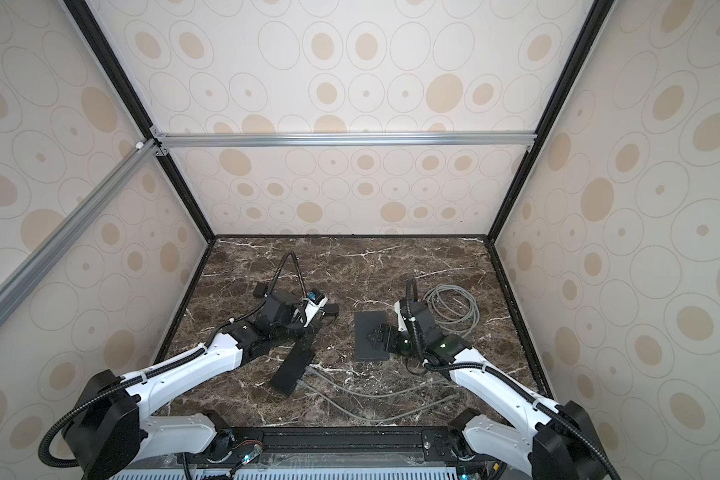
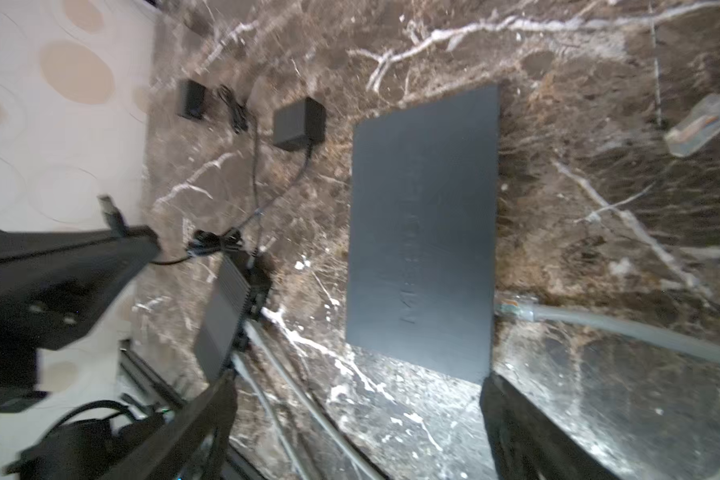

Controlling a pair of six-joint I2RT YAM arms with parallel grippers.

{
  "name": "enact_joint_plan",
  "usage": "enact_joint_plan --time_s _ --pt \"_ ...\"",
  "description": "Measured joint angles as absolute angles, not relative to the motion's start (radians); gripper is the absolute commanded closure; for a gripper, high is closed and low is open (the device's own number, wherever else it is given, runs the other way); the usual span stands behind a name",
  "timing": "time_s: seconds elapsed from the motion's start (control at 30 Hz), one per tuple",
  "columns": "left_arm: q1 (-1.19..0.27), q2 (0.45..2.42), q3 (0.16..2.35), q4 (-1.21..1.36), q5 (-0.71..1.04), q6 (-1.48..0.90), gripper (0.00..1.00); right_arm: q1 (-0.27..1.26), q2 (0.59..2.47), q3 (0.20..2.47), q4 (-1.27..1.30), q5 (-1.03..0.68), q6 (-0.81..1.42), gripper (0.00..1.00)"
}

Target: Insert the plug into the switch port

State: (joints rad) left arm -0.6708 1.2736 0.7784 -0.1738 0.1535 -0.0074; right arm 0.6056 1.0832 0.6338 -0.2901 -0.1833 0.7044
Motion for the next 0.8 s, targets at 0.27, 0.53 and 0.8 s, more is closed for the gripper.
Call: enact_joint_plan --time_s 0.27,0.53,0.8 --pt "-0.676 1.294 0.866 -0.261 0.125 0.097 1.00 0.659 1.154 0.744 -0.424 -0.020 0.581 0.05" --pt "-0.676 1.240 0.804 -0.223 0.105 0.219 1.00 0.698 1.270 0.773 -0.427 0.033 0.572 0.05" --pt "-0.676 1.207 0.783 -0.204 0.101 0.272 1.00 0.699 1.396 0.948 -0.472 0.067 0.648 0.02"
